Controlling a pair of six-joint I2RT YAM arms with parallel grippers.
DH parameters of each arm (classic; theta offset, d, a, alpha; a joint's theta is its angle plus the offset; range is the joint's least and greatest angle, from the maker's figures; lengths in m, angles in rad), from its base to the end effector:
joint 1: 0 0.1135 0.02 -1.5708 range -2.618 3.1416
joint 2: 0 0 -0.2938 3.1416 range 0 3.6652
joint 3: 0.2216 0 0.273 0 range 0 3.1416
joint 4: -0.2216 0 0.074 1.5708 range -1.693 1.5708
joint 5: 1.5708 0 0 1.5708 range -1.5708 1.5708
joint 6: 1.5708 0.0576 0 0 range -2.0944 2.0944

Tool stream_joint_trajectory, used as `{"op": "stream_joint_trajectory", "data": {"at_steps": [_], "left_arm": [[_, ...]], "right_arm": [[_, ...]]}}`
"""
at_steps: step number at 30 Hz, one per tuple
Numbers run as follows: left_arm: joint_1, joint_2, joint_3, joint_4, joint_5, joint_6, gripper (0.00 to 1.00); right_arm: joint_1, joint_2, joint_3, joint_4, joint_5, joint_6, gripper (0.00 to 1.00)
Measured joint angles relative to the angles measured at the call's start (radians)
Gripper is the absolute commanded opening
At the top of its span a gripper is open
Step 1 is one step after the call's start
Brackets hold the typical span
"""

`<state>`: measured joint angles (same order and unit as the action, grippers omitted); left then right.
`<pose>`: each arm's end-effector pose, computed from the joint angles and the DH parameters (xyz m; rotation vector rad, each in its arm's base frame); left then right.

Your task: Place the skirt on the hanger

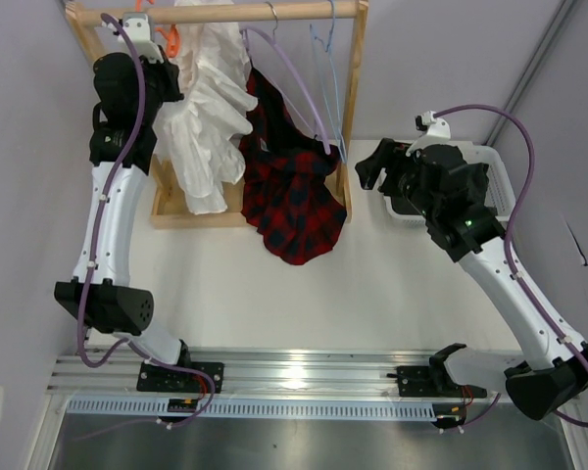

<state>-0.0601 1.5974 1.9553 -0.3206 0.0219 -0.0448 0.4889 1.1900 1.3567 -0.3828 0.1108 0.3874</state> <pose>0.3870 -0.0245 0.5616 0.0292 1.5341 -0.1003 0.2605 0.1314 0.4615 -0.0112 1.8167 0.5282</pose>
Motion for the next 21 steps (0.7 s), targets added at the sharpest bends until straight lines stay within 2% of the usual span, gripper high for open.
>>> {"op": "stream_joint_trajectory", "data": {"at_steps": [12,16,21], "left_arm": [[0.0,0.047,0.002,-0.006,-0.014,0.001,0.01],[0.0,0.047,-0.003,-0.003,-0.016,0.0,0.21],[0.003,0.031,-0.033,0.026,-0.019,0.0,0.28]], "right_arm": [[-0.007,0.011,0.0,0.004,-0.019,0.0,0.78],[-0.007,0.011,0.0,0.004,-0.022,0.0,0.78],[-0.007,0.011,-0.001,0.003,-0.022,0.0,0.78]]}}
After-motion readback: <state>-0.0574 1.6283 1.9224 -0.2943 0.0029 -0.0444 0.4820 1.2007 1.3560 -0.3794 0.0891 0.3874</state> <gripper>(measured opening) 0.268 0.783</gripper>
